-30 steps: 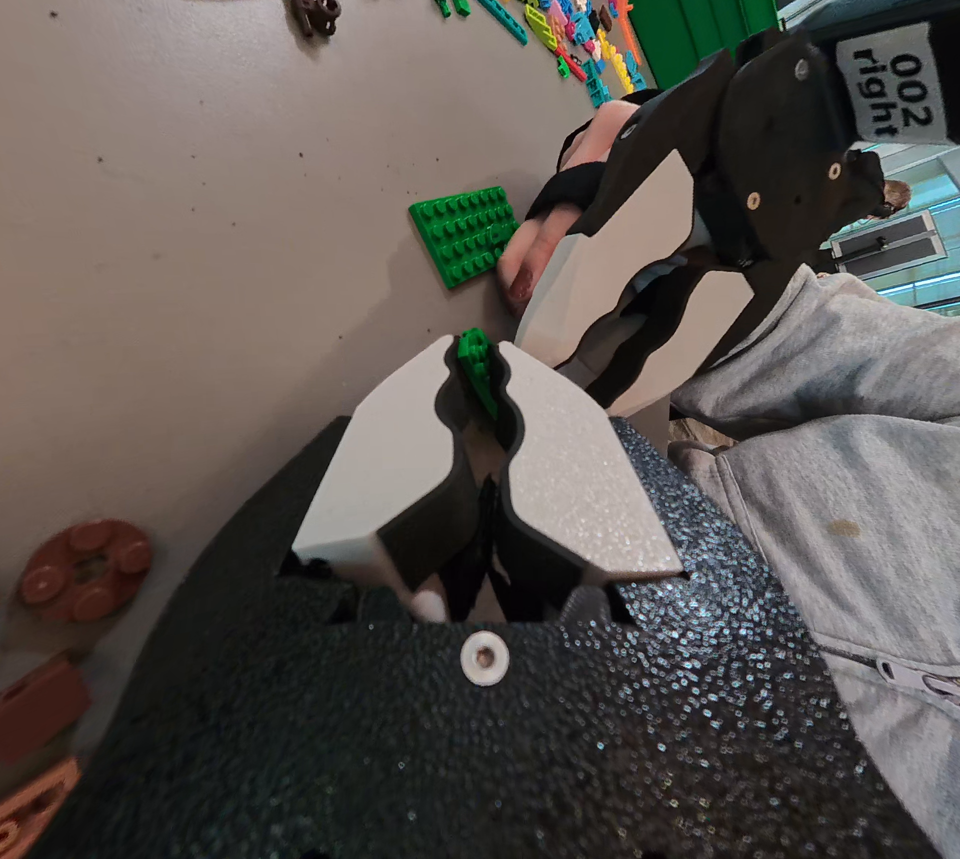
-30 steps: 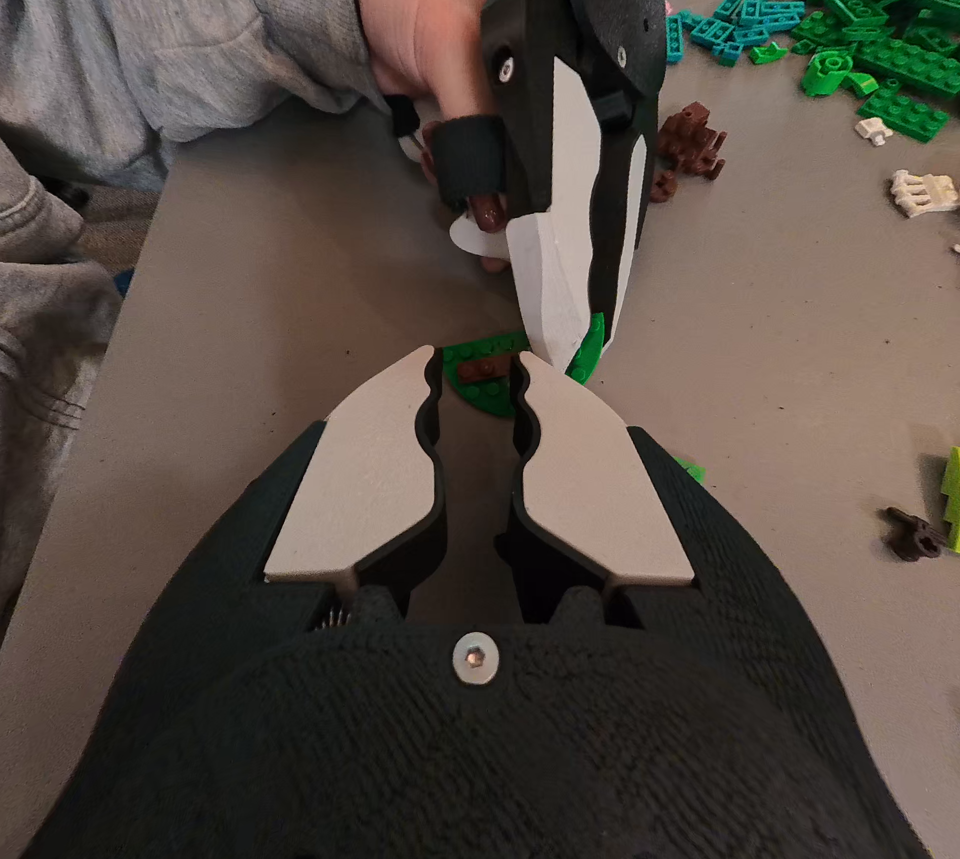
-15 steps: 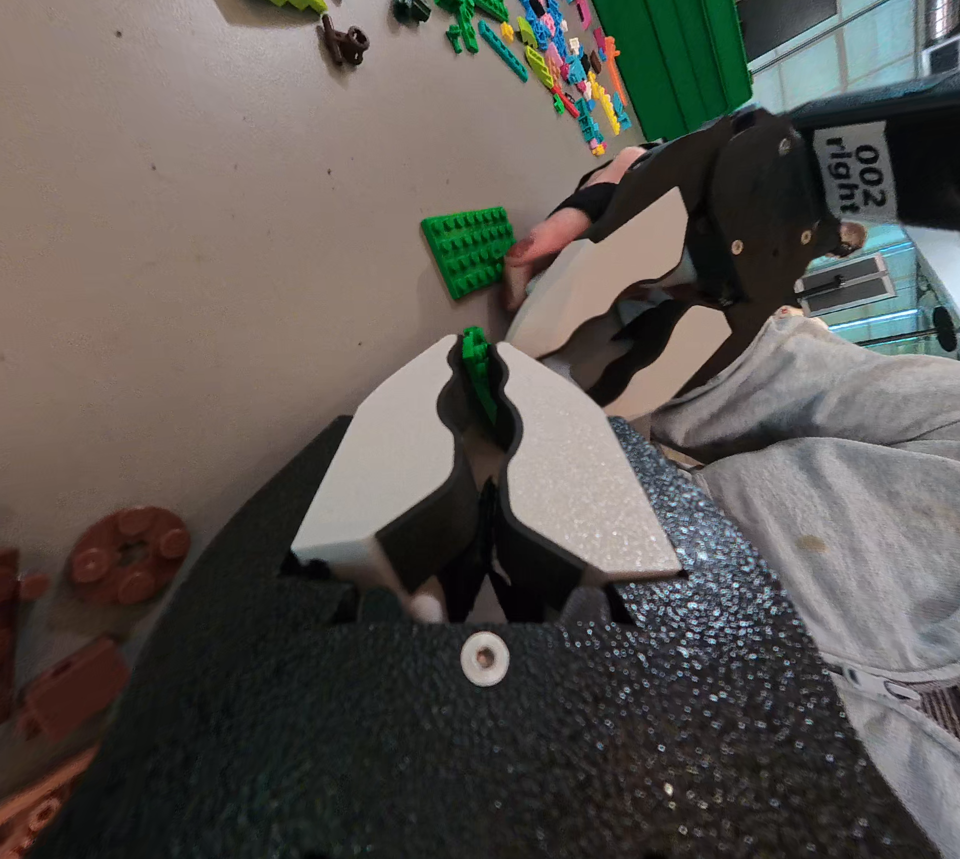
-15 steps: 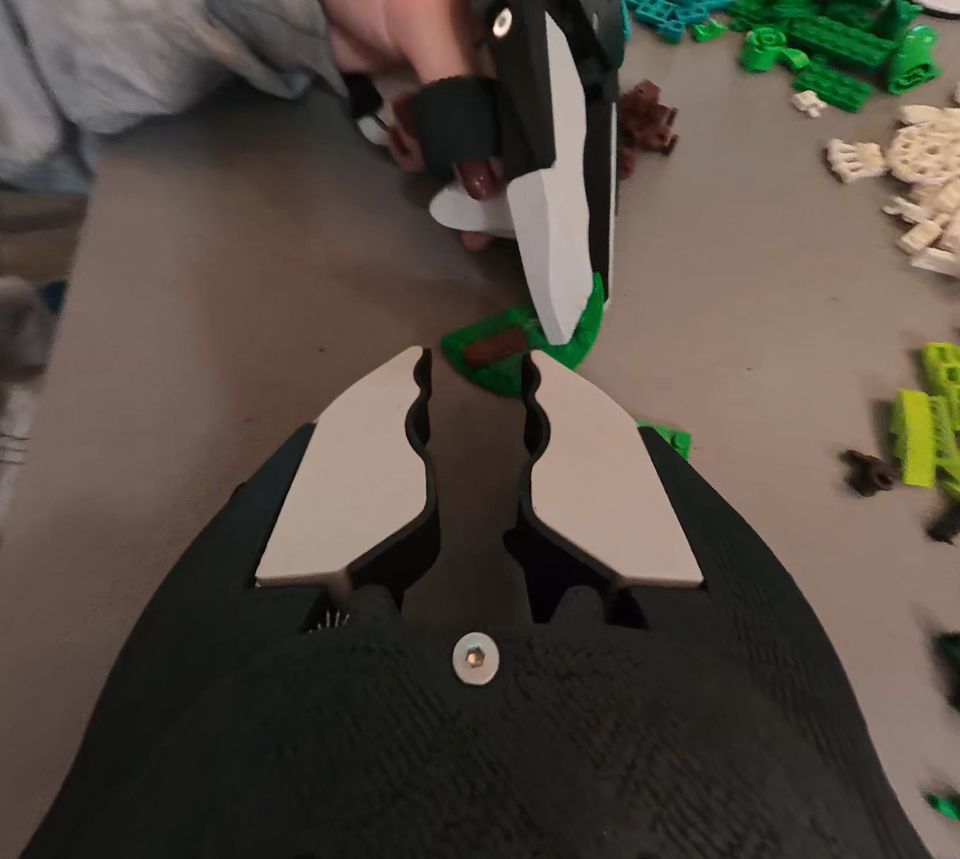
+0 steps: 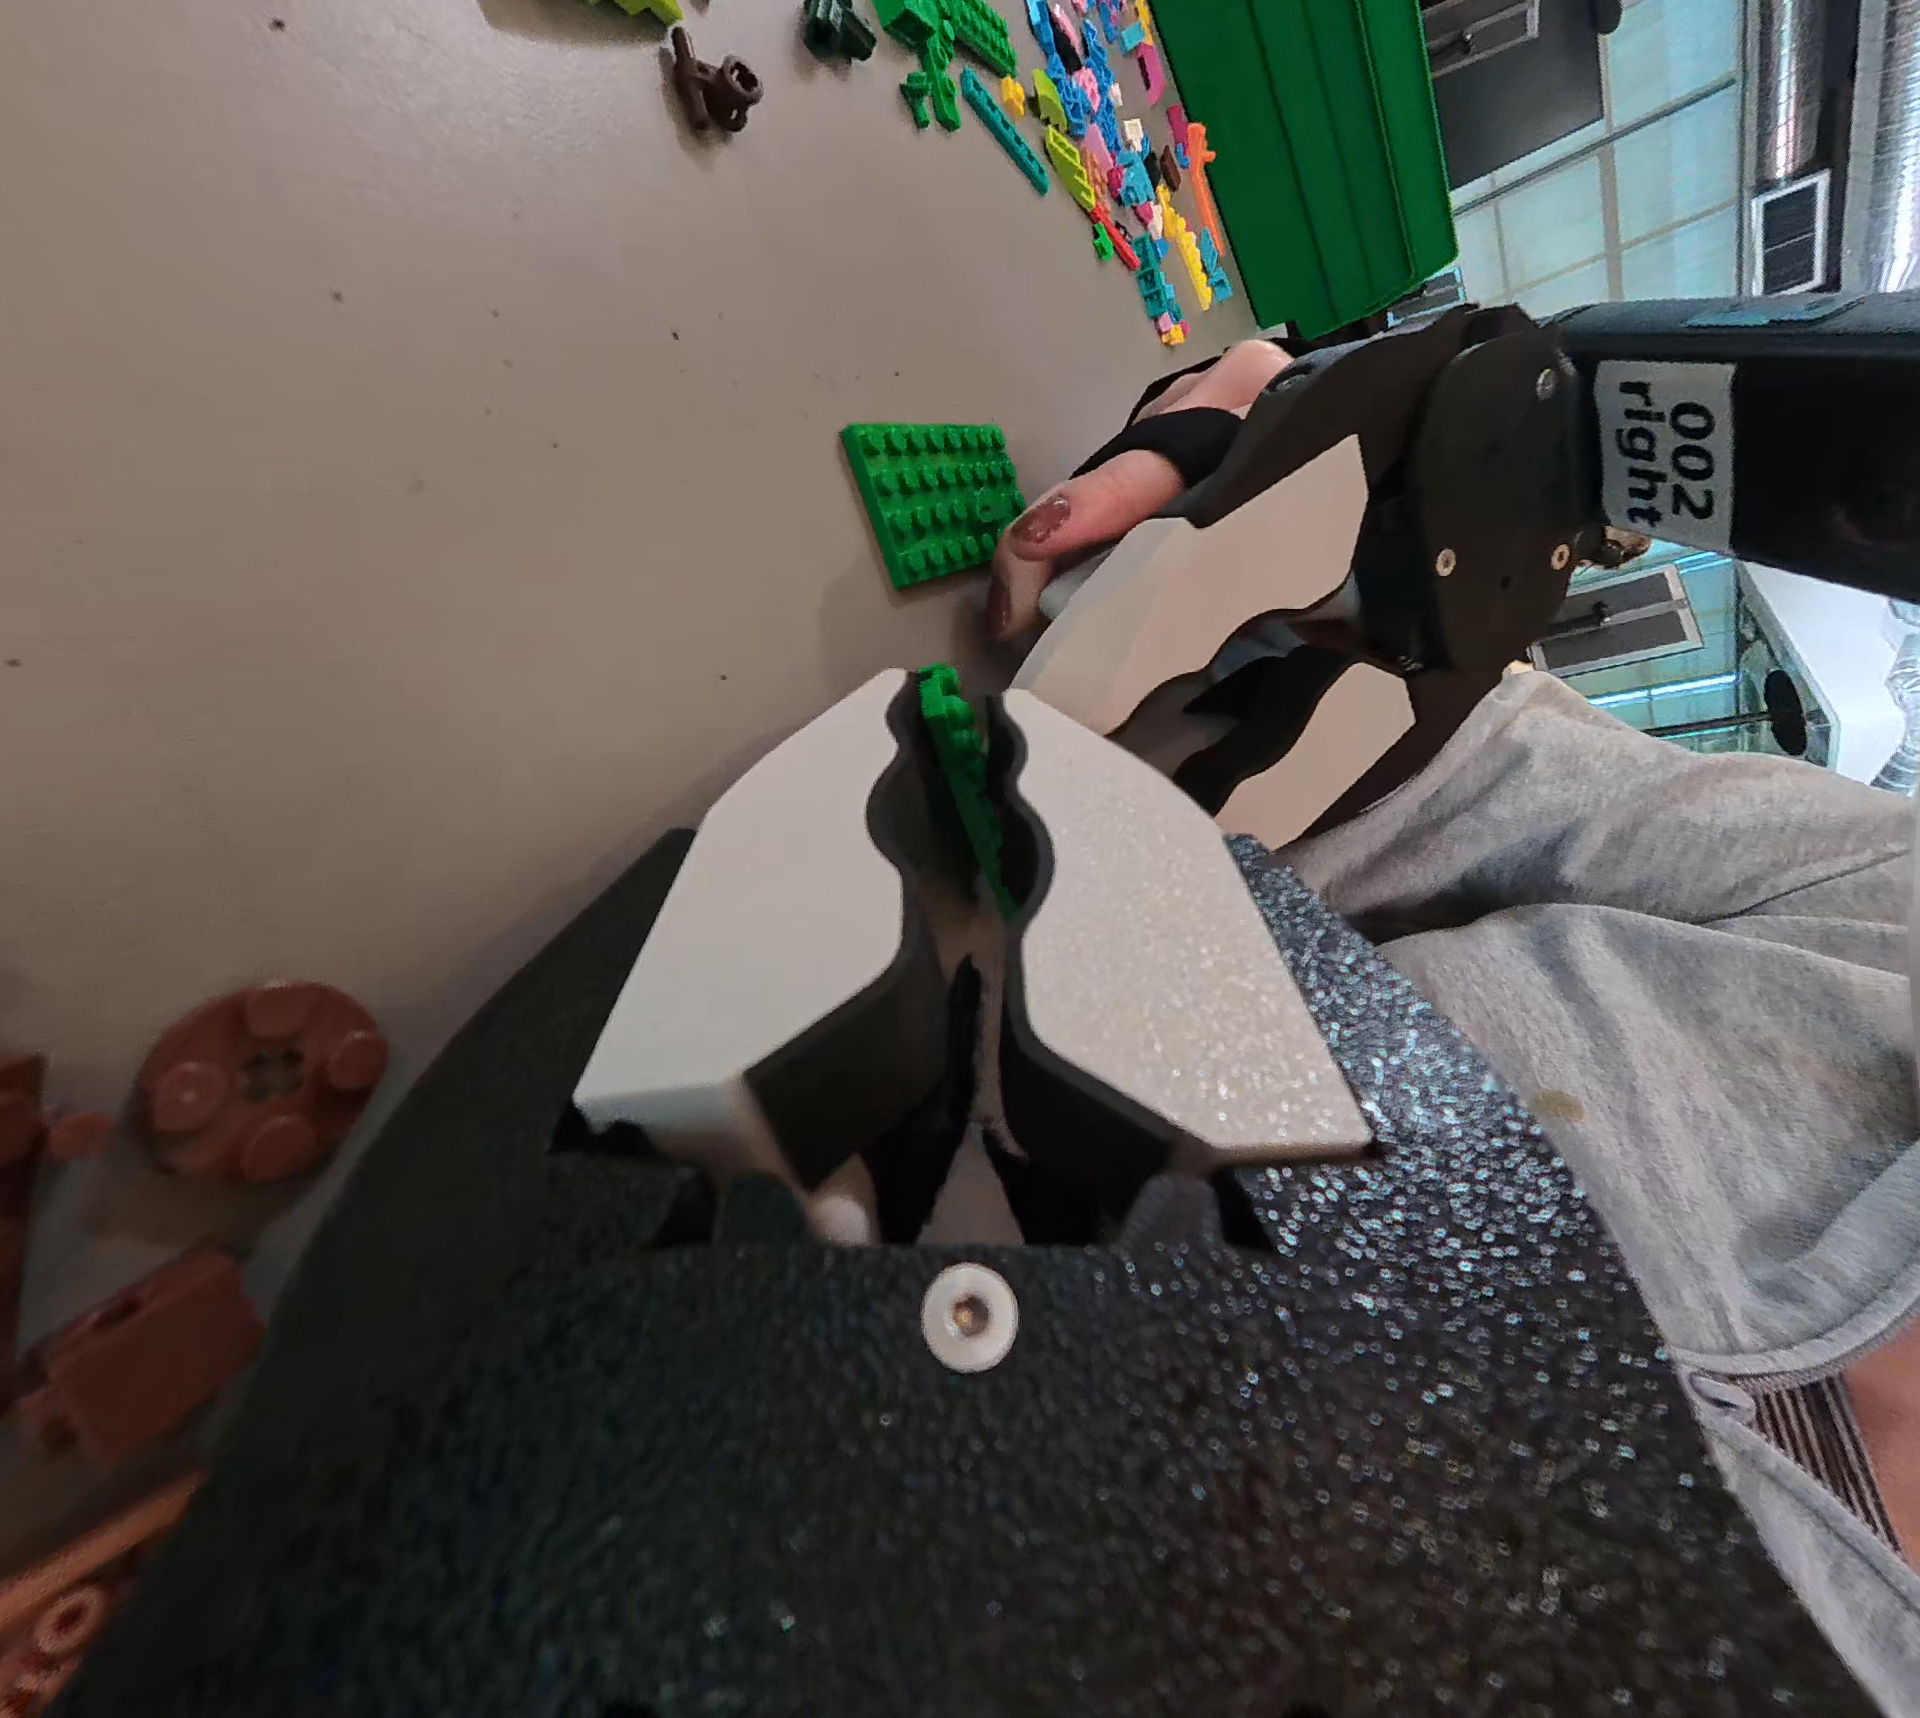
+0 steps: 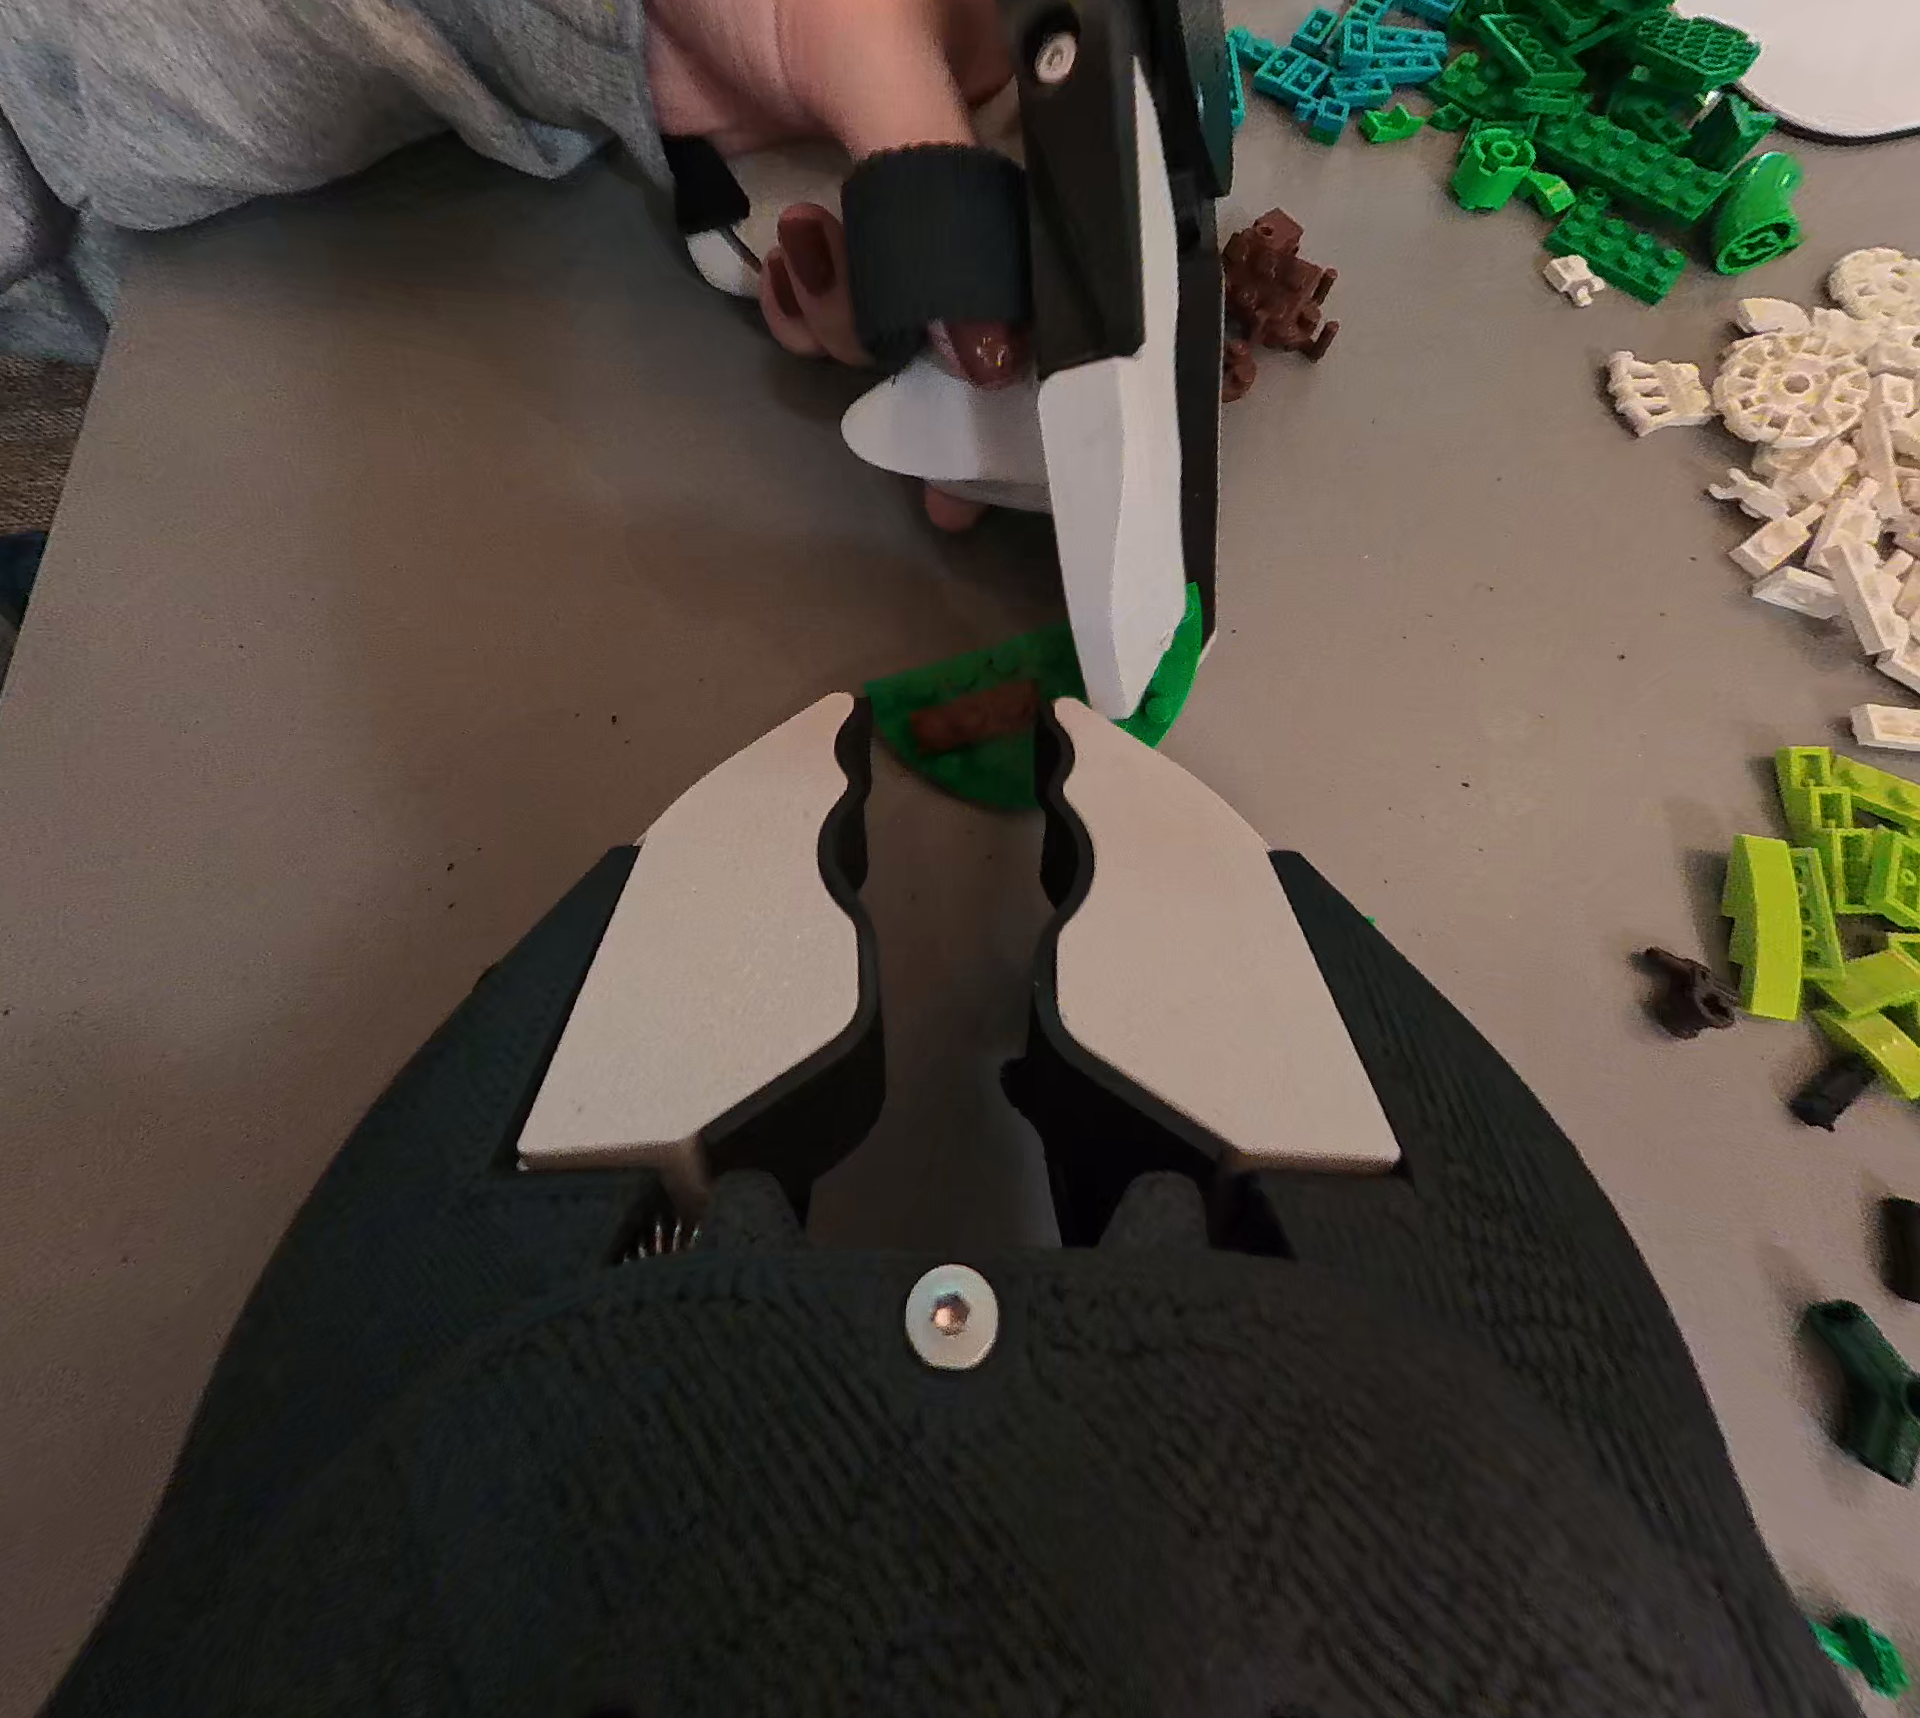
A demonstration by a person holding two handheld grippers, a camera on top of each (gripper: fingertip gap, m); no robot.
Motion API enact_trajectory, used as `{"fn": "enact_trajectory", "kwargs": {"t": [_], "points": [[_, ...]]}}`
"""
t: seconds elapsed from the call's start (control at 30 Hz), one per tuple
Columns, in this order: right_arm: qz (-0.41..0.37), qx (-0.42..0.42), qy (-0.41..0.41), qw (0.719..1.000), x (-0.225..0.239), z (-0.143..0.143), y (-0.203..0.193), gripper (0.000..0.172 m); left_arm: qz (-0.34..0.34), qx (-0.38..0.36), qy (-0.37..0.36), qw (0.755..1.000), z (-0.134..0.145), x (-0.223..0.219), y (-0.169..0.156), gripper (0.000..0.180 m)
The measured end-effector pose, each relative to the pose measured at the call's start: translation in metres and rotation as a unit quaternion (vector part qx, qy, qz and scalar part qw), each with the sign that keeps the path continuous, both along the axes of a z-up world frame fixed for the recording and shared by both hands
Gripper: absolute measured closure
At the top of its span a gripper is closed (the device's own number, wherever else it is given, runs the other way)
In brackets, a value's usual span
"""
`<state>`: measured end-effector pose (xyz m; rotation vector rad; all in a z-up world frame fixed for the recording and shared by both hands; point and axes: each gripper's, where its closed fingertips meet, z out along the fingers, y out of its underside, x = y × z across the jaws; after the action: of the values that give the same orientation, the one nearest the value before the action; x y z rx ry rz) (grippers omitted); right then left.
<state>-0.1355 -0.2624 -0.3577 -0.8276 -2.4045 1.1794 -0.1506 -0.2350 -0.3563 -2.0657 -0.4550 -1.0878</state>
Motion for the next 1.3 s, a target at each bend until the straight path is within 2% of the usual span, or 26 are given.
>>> {"fn": "enact_trajectory", "kwargs": {"t": [0.13, 0.47, 0.63, 0.9, 1.07, 1.2, 1.3], "points": [[0.0, 0.013, -0.005, 1.0, 0.001, -0.004, 0.001, 0.14, 0.02, 0.001, -0.003, 1.0, 0.001, -0.005, 0.001, 0.169], [-0.002, 0.024, -0.004, 1.0, 0.001, -0.006, 0.0, 0.141, 0.014, -0.016, 0.016, 1.0, -0.004, -0.011, -0.005, 0.173], [-0.002, 0.009, 0.023, 1.0, -0.002, 0.002, -0.007, 0.138, 0.012, -0.015, 0.009, 1.0, -0.004, -0.011, -0.005, 0.174], [-0.009, 0.037, 0.029, 0.999, -0.008, -0.002, -0.007, 0.138, 0.005, -0.013, 0.009, 1.0, -0.004, -0.008, -0.005, 0.174], [-0.002, 0.064, 0.014, 0.998, -0.008, -0.006, -0.007, 0.136, 0.015, -0.017, 0.042, 0.999, -0.007, -0.01, -0.005, 0.175], [0.001, 0.041, -0.002, 0.999, -0.01, -0.005, -0.006, 0.145, 0.018, -0.014, 0.069, 0.997, -0.008, -0.01, -0.005, 0.174], [0.007, -0.008, -0.017, 1.0, -0.007, -0.001, -0.009, 0.149, 0.018, -0.01, 0.072, 0.997, -0.007, -0.01, -0.005, 0.174]]}}
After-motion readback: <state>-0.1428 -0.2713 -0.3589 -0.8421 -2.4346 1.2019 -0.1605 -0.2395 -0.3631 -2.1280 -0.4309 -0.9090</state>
